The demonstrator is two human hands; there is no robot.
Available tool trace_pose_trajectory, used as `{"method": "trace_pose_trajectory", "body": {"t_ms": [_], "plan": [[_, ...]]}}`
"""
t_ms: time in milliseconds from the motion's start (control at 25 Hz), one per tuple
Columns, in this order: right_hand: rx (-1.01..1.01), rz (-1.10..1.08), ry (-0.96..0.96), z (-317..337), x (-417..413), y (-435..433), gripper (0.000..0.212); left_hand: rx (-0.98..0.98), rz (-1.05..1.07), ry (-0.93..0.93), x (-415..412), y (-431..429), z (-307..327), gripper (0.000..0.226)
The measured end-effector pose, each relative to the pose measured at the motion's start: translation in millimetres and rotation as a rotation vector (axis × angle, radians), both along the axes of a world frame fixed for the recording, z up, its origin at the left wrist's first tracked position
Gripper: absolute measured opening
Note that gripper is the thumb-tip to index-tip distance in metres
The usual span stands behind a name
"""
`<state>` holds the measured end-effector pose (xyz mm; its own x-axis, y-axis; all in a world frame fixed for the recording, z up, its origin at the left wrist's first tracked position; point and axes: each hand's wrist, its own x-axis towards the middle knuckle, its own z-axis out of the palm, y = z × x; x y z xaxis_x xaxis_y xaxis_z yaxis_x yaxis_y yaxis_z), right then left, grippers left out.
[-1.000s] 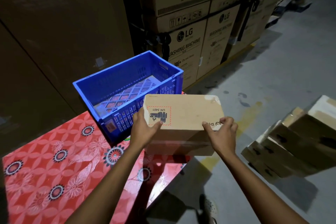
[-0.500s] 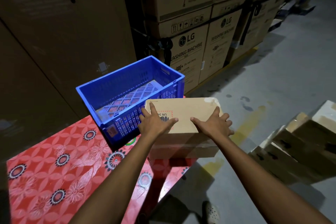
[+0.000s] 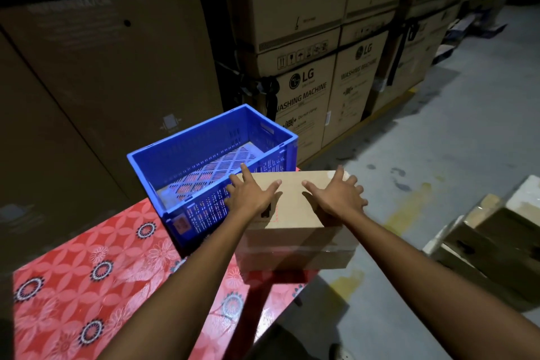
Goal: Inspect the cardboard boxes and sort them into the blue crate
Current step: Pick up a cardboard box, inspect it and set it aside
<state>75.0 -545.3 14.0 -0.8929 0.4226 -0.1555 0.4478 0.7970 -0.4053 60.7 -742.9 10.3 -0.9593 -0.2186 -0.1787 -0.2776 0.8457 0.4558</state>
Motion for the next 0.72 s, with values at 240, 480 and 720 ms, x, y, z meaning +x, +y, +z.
{"method": "trace_pose_trajectory", "body": {"t_ms": [240,480,720], "plan": [[0.059,-0.014,-0.036,-7.4,-20.5,-3.2,0.121,-0.096,0.062,-0.088,-13.9,15.5,-9.9,0.117],[0.039,0.031,-0.061,-11.5,-24.6,7.6,0.125,-0.206,-0.021,-0.071,-11.1,14.0,-16.8,0.102],[-0.021,0.039,0.125,-23.0,22.6,23.9,0.093,-0.076,0.06,0.095,23.8,4.4,-17.0,0.089]]}}
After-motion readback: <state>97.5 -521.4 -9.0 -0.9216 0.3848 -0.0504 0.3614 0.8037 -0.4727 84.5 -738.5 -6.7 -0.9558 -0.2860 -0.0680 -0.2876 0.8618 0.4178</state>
